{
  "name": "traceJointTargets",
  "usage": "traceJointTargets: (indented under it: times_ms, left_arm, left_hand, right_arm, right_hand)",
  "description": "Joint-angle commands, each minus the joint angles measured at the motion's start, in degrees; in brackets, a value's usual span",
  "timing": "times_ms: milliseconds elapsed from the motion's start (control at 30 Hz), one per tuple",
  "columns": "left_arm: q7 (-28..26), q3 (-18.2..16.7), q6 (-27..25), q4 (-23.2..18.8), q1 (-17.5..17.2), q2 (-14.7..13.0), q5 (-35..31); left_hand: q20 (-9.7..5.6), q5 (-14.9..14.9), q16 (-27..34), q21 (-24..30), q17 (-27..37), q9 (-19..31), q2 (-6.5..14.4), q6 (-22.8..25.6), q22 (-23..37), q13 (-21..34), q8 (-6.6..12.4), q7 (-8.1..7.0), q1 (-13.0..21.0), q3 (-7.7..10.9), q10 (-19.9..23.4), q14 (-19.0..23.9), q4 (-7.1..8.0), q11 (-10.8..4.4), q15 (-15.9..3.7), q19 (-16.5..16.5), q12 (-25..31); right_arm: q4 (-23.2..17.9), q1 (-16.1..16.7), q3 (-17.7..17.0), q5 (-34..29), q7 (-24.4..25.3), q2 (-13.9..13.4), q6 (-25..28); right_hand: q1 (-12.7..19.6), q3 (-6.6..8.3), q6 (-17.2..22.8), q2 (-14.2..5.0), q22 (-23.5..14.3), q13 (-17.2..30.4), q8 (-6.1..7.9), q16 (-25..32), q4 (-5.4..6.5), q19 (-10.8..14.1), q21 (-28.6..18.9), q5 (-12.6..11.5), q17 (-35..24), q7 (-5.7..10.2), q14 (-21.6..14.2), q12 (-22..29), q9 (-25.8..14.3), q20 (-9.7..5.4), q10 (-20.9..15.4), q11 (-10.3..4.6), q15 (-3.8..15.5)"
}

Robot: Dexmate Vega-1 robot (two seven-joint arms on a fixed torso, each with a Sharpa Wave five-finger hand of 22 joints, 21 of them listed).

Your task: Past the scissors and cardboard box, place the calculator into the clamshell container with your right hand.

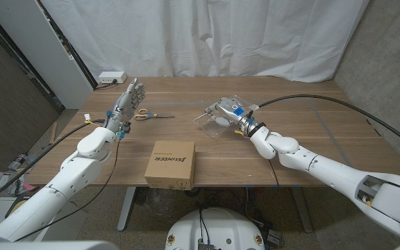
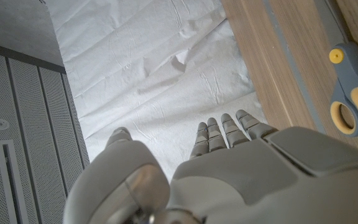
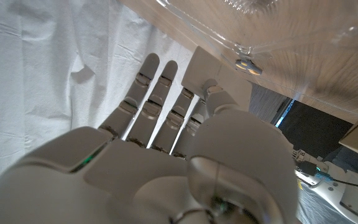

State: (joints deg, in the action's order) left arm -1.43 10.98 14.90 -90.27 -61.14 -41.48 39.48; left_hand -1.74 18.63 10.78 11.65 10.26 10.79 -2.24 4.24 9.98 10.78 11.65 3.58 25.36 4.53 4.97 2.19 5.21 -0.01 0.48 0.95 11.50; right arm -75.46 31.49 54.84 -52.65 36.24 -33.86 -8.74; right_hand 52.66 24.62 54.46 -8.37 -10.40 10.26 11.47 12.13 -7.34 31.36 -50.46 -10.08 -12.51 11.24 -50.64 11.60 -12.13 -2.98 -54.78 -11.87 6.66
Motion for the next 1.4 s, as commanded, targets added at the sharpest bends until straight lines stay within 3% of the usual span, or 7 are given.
traceJointTargets:
  times_ms: [33,700,1233,1400]
  left_arm:
    - [-0.58,-0.24,0.13,-0.36,-0.67,0.11,-0.17]
    - [-0.47,0.36,-0.24,0.09,0.02,0.48,-0.42]
    - [-0.93,0.51,-0.90,-0.39,-0.04,0.26,-0.55]
    - [-1.23,0.37,-1.06,-0.80,-0.29,0.10,-0.60]
  left_hand:
    - [-0.28,0.00,-0.01,-0.09,0.24,0.21,0.46,0.17,0.23,0.34,-0.13,-0.17,0.26,-0.22,-0.26,-0.24,0.14,0.07,0.13,-0.09,0.22]
    - [-0.33,0.00,0.01,-0.13,0.23,0.20,0.54,0.18,0.23,0.34,-0.14,-0.15,0.34,-0.42,-0.32,-0.20,0.13,0.23,0.21,-0.06,0.20]
    - [-0.32,0.00,0.00,-0.17,0.23,0.20,0.63,0.31,0.23,0.34,-0.09,-0.16,0.42,-0.60,-0.24,-0.25,0.12,0.06,0.24,-0.10,0.24]
    - [-0.33,0.00,-0.01,-0.18,0.23,0.20,0.65,0.28,0.23,0.34,-0.10,-0.20,0.45,-0.65,-0.25,-0.27,0.11,0.08,0.23,-0.10,0.24]
  right_arm:
    - [0.39,-0.51,0.71,0.45,-0.75,-0.09,1.25]
    - [-0.01,-0.01,0.72,0.76,-1.76,-0.95,3.30]
    - [0.10,0.04,0.68,0.95,-2.57,-1.36,4.37]
    - [-0.58,0.25,0.52,1.31,-3.71,-1.77,4.68]
  right_hand:
    - [-0.66,0.42,1.69,0.15,-0.09,0.31,0.43,0.24,0.08,0.43,-0.23,0.32,-0.20,1.41,-0.52,-0.07,-0.21,-8.35,-0.10,-0.12,5.99]
    - [-0.89,0.97,1.84,0.47,-0.06,0.43,0.56,0.16,-0.22,0.46,-0.09,0.25,-0.17,1.40,-0.36,0.10,-0.27,-8.32,0.13,-0.24,5.98]
    - [-1.09,0.71,-0.43,1.67,-0.04,0.44,0.42,0.14,-0.70,0.69,0.99,0.24,-0.25,1.44,0.33,0.11,-0.51,-8.42,1.77,-0.06,6.00]
    - [-1.51,0.03,-1.73,3.04,0.03,0.44,0.38,0.11,-0.64,0.93,1.76,-0.01,-0.24,1.48,0.67,0.10,-0.55,-8.40,2.83,0.01,5.95]
